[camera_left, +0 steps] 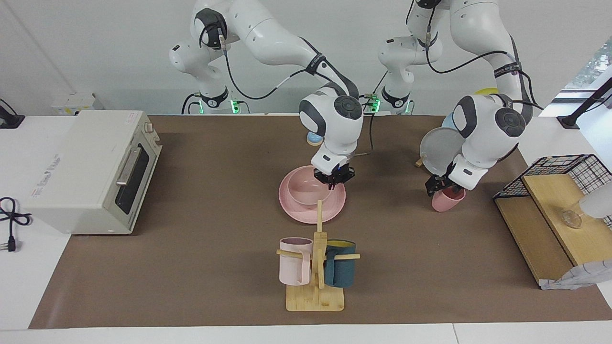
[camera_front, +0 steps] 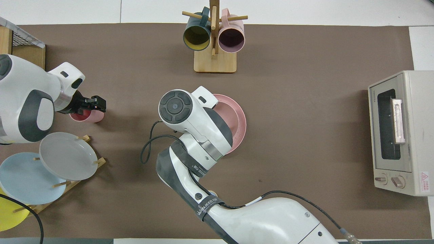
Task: Organize tableware
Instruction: 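Release the bowl onto the plate while the left gripper grasps the cup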
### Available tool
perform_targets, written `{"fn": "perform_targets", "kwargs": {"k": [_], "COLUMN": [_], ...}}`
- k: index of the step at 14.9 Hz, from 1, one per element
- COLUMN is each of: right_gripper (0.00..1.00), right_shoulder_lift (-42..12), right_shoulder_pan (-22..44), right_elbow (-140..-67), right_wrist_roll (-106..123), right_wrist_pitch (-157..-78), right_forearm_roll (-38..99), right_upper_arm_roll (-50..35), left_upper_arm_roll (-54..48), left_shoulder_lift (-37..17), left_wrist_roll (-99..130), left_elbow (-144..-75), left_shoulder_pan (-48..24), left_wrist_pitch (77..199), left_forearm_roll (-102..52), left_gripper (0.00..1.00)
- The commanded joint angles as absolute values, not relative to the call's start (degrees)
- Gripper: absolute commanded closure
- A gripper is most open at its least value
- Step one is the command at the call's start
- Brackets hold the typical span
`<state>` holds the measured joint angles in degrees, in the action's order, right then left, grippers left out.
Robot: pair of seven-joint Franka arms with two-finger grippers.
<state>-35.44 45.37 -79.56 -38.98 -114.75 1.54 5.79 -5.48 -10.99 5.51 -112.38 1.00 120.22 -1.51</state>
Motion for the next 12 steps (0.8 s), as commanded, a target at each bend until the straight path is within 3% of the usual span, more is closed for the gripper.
{"fn": "perform_targets", "kwargs": {"k": [1,2,3,4,7,8,10,12], "right_gripper": [0.41,0.36,0.16,0.08,0.07,0.01,0.0,0.0], "right_shoulder_lift": [-34.45,-34.45,-34.54,-34.19,-30.51,-28.41,-24.46,-19.63], "right_shoulder_pan": [44.82,44.74,44.82,44.56,42.37,40.1,33.7,25.79], "right_elbow": [-80.86,-79.82,-78.5,-78.05,-78.48,-79.18,-80.15,-81.56], "right_wrist_roll": [-39.9,-39.82,-39.81,-39.29,-38.15,-36.93,-31.93,-24.56], "right_wrist_pitch": [-116.37,-115.93,-115.41,-115.23,-112.6,-109.89,-104.53,-97.25], "right_forearm_roll": [2.46,2.2,1.76,1.76,1.67,1.67,1.67,2.11], "right_upper_arm_roll": [5.45,5.45,5.45,5.54,6.15,6.24,6.15,6.07], "left_upper_arm_roll": [-5.27,-5.27,-5.19,-5.19,-5.19,-5.19,-5.36,-5.27], "left_shoulder_lift": [-9.05,-9.05,-9.05,-9.05,-9.4,-9.4,-9.67,-11.76], "left_wrist_roll": [5.02,4.4,4.22,4.22,4.31,4.31,4.92,8.67], "left_elbow": [-116.01,-115.84,-115.75,-115.66,-114.44,-113.13,-107.0,-95.51], "left_shoulder_pan": [0.7,0.7,0.7,0.79,0.7,0.7,-0.43,-4.03], "left_wrist_pitch": [123.22,123.05,122.87,122.87,122.26,121.12,114.47,102.88], "left_forearm_roll": [-1.41,-1.41,-1.41,-1.41,-1.32,-1.32,-1.32,-3.41], "left_gripper": [1.0,1.0,1.0,1.0,1.0,1.0,1.0,1.0]}}
